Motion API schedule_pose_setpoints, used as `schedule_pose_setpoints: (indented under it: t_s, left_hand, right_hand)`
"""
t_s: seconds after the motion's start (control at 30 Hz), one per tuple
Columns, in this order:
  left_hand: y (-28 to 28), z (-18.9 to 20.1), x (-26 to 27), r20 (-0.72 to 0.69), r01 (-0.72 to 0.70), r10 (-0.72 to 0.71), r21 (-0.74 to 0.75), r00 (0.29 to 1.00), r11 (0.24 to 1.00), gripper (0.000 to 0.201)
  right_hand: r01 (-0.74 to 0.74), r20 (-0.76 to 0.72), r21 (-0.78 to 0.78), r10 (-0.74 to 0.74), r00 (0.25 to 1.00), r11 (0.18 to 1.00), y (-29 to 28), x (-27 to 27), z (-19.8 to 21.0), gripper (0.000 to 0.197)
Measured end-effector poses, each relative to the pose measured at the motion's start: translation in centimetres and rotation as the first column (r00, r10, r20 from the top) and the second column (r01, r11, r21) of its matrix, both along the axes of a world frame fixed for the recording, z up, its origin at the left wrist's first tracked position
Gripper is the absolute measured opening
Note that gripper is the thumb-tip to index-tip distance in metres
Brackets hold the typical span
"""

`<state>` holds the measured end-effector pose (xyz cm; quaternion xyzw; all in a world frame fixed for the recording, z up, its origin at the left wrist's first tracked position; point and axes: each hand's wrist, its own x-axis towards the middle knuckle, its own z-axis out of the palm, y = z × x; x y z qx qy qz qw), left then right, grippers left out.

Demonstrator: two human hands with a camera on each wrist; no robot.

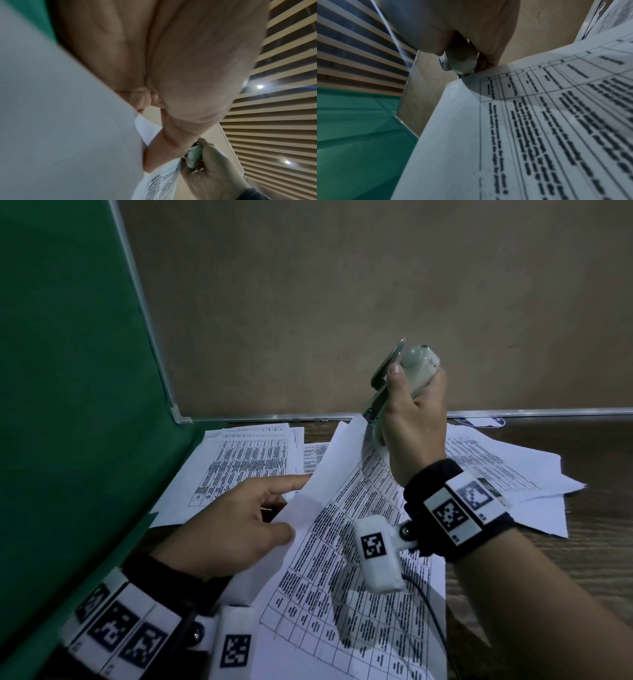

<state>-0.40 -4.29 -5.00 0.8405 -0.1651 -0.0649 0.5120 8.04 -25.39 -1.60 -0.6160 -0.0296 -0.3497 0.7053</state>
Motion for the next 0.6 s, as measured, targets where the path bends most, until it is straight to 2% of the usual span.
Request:
schedule_pose_setpoints:
  t_s: [0.27, 0.4, 0.6]
  left_hand:
    - [-0.41, 0.19, -0.32, 0.005, 0.019, -0.019, -0.022, 1.000, 1.000, 0.068]
    - [-0.56, 0.25, -0.46, 0.016, 0.062, -0.062, -0.006, 0.998, 0.998, 0.075]
    - [-0.27, 0.00, -0.24, 0.025, 0.036, -0.036, -0.011, 0.999, 0.999, 0.081]
  right_hand:
    - [-0.036, 0.075, 0.039, 0.033, 0.997, 0.999, 0.14, -0.40, -0.04, 0.036]
    - [-0.041, 0.115, 0.046, 0.035, 0.993, 0.998, 0.11, -0.75, -0.03, 0.033]
    - [-0.050, 0.053, 0.031, 0.048, 0.997, 0.998, 0.07, -0.92, 0.21, 0.035]
